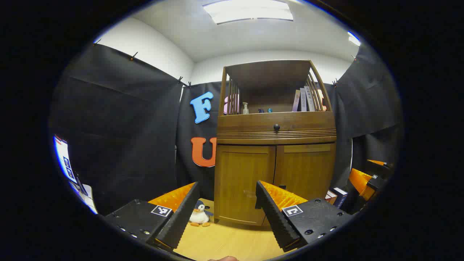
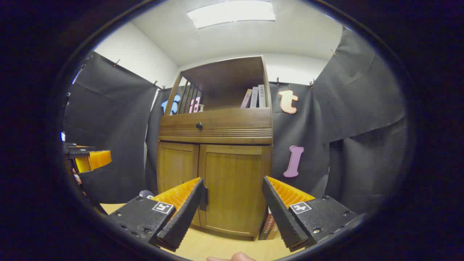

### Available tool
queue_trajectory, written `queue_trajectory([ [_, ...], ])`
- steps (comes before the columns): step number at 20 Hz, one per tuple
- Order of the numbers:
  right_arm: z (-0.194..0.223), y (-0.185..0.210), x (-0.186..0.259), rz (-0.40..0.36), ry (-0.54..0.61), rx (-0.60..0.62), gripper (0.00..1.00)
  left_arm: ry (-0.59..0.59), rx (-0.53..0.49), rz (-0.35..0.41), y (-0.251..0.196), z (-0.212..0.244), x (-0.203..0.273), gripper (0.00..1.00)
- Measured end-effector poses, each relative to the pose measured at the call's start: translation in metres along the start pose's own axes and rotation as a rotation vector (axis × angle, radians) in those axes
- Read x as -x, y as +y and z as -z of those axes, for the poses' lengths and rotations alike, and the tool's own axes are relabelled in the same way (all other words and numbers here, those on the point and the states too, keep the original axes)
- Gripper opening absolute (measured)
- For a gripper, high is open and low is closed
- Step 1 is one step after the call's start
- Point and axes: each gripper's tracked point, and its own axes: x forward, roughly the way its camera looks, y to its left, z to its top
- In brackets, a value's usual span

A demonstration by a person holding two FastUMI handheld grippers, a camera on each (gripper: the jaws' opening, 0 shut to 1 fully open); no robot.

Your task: Open the right door of the double-door shoe cabinet with the right hand, and open the left door with the left hand.

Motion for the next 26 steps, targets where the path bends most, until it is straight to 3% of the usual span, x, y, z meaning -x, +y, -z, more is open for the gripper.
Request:
queue_trajectory([
  [6,0.006,0.02,-0.017,0.049,0.008,-0.03,1.0,0.01,0.013,0.045,-0.001,0.005,-0.02,0.95],
  [7,0.002,0.024,-0.019,0.05,0.0,-0.036,1.0,0.0,0.008,0.05,0.003,0.006,-0.026,1.0],
  [8,0.0,0.026,-0.022,0.061,-0.005,-0.03,1.0,0.003,0.01,0.054,0.006,0.009,-0.032,0.95],
  [12,0.005,0.041,-0.034,0.07,0.014,0.002,1.0,-0.009,0.028,0.075,0.019,0.012,-0.044,1.0],
  [13,0.008,0.044,-0.036,0.076,0.024,0.009,1.0,-0.013,0.018,0.076,0.022,0.013,-0.045,0.95],
  [15,0.012,0.053,-0.044,0.075,0.038,0.007,1.0,-0.022,0.002,0.08,0.029,0.015,-0.049,0.95],
  [17,0.017,0.059,-0.055,0.074,0.057,0.001,1.0,-0.033,0.002,0.086,0.032,0.017,-0.055,1.0],
  [19,0.025,0.065,-0.067,0.081,0.073,0.002,1.0,-0.031,-0.003,0.09,0.037,0.022,-0.06,0.94],
  [26,0.071,0.095,-0.11,0.09,0.203,0.001,1.0,-0.01,-0.02,0.064,0.066,0.034,-0.068,0.95],
])
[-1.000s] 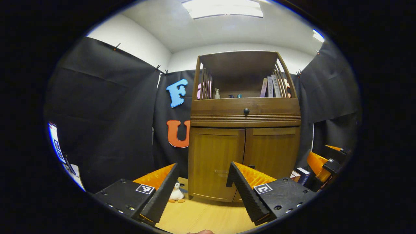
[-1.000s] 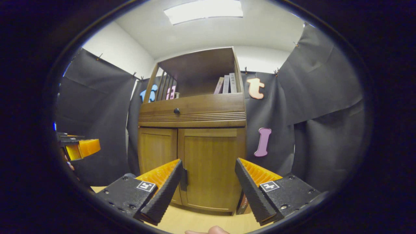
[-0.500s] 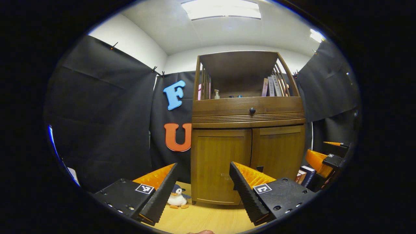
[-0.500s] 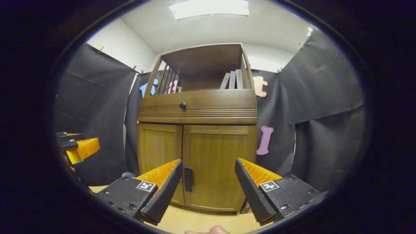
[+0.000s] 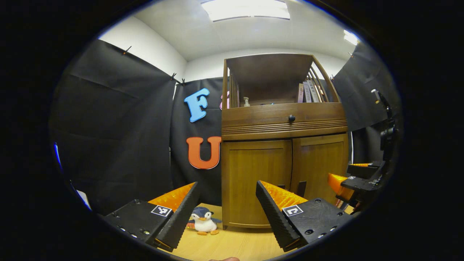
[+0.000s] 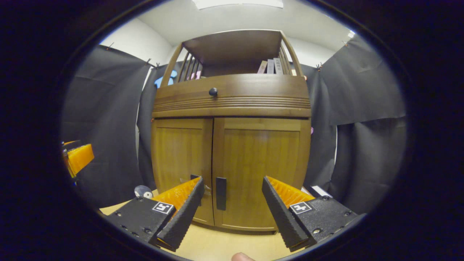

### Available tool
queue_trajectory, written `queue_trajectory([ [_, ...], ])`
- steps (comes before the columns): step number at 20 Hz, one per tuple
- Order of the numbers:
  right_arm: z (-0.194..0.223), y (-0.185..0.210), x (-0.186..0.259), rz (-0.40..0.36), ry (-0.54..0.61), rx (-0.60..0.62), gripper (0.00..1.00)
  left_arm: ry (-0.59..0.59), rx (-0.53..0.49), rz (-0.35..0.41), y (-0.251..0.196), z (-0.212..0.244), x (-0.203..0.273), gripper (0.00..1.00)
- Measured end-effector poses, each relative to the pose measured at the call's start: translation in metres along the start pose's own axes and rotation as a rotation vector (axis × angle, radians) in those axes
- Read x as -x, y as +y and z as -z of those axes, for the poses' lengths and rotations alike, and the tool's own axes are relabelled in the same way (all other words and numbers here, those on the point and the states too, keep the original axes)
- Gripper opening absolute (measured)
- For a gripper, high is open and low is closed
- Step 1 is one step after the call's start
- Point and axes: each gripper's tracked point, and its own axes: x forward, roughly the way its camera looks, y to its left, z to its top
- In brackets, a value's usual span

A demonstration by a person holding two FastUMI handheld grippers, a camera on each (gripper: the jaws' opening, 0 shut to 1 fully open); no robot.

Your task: Open the right door of the double-door shoe cabinet with the right hand, and open the left door with the left hand.

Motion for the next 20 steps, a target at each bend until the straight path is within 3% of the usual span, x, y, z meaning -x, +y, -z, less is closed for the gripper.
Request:
queue_trajectory([
  [5,0.03,0.022,-0.051,0.007,0.095,0.001,0.97,0.024,-0.004,-0.017,0.024,0.014,-0.001,0.95],
  [11,0.056,0.028,-0.099,0.042,0.159,0.023,0.81,0.034,0.012,-0.045,0.05,0.023,-0.007,0.95],
  [14,0.071,0.031,-0.12,0.032,0.189,0.024,0.67,0.055,0.027,-0.045,0.057,0.03,-0.01,0.95],
  [20,0.098,0.024,-0.148,0.083,0.258,0.035,0.55,0.103,0.022,-0.011,0.052,0.047,-0.019,0.95],
])
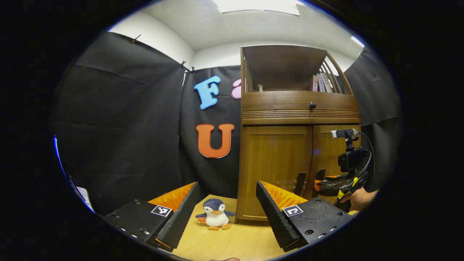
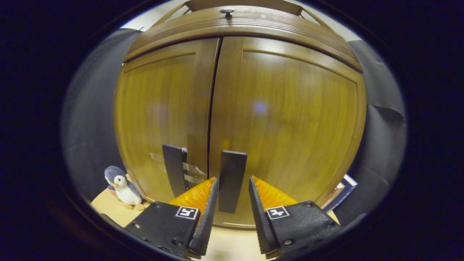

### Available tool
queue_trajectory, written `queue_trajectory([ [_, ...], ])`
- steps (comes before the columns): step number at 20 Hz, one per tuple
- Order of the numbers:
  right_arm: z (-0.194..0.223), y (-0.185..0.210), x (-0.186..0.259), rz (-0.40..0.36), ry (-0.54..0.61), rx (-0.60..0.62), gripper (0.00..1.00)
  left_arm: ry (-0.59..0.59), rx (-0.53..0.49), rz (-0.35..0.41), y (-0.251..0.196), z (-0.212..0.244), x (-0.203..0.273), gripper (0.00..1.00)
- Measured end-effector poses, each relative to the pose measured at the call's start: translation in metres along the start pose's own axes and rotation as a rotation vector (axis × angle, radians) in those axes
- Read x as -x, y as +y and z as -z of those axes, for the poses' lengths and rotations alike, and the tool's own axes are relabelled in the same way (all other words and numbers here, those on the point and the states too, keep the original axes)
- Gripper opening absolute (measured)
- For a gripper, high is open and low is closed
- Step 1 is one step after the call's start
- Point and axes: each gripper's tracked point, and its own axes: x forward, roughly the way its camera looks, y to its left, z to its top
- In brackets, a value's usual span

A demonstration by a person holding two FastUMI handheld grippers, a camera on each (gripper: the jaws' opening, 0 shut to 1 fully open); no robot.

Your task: Open the right door of the double-door shoe cabinet with the right hand, and open the left door with the left hand.

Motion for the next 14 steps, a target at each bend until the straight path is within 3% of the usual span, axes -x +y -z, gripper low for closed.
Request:
queue_trajectory([
  [4,-0.004,0.003,-0.007,0.016,-0.015,-0.006,0.41,0.007,-0.025,0.025,-0.008,0.002,0.0,0.95],
  [14,-0.008,0.002,-0.021,0.05,-0.035,-0.082,0.37,0.019,0.009,0.013,-0.009,-0.002,0.011,0.95],
])
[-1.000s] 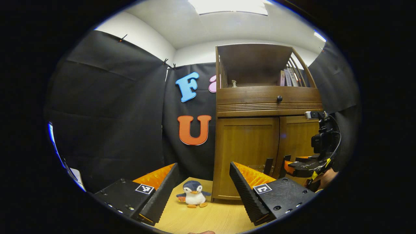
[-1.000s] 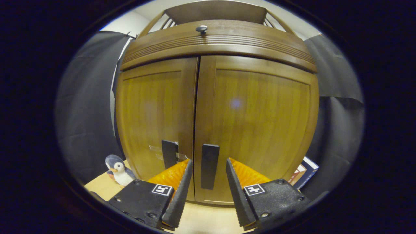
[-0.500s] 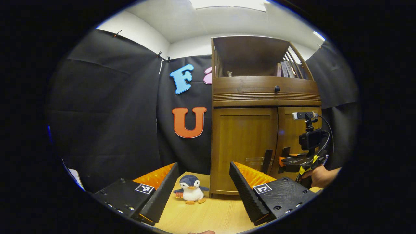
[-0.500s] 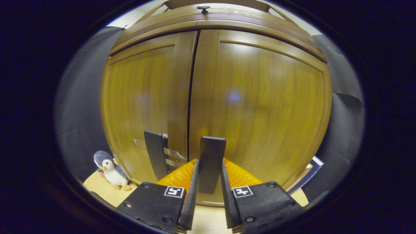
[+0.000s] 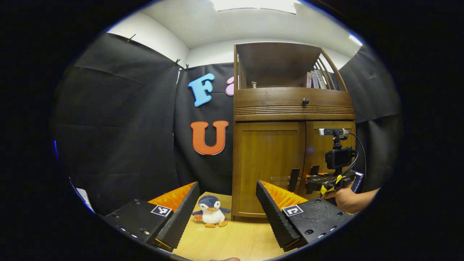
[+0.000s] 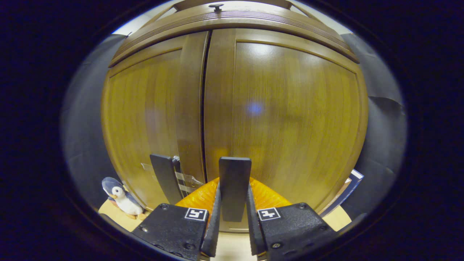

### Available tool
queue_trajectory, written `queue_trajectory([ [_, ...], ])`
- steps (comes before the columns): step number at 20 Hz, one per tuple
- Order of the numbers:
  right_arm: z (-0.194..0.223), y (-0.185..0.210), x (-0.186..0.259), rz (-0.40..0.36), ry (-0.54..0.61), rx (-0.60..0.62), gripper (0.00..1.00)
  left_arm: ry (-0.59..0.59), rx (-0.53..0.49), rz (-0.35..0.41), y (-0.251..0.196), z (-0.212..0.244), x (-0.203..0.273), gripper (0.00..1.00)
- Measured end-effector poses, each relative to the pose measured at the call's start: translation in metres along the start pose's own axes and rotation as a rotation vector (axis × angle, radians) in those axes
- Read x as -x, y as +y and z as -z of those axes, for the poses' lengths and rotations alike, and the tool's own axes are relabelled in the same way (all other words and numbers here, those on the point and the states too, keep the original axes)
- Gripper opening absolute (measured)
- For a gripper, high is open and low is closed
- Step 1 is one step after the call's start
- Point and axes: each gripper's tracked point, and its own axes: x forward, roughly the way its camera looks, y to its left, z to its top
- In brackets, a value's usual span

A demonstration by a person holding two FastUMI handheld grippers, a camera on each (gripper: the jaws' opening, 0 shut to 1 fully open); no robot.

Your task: Open the right door of the double-door shoe cabinet with the right hand, and open the left door with the left hand.

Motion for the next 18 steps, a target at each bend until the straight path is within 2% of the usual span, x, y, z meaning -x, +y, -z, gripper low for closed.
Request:
queue_trajectory([
  [3,0.0,-0.002,0.001,-0.018,-0.012,-0.011,0.34,0.006,0.023,-0.004,-0.004,0.001,0.008,0.95],
  [7,0.002,-0.004,0.007,-0.048,-0.004,-0.019,0.27,0.009,0.003,-0.011,-0.001,-0.002,0.015,0.95],
  [11,0.005,-0.005,0.023,-0.064,-0.02,-0.014,0.27,0.016,0.008,-0.007,-0.004,0.002,0.011,0.95],
  [18,0.018,-0.017,0.068,-0.177,-0.048,0.018,0.27,0.022,0.006,0.051,-0.029,0.001,-0.001,0.95],
])
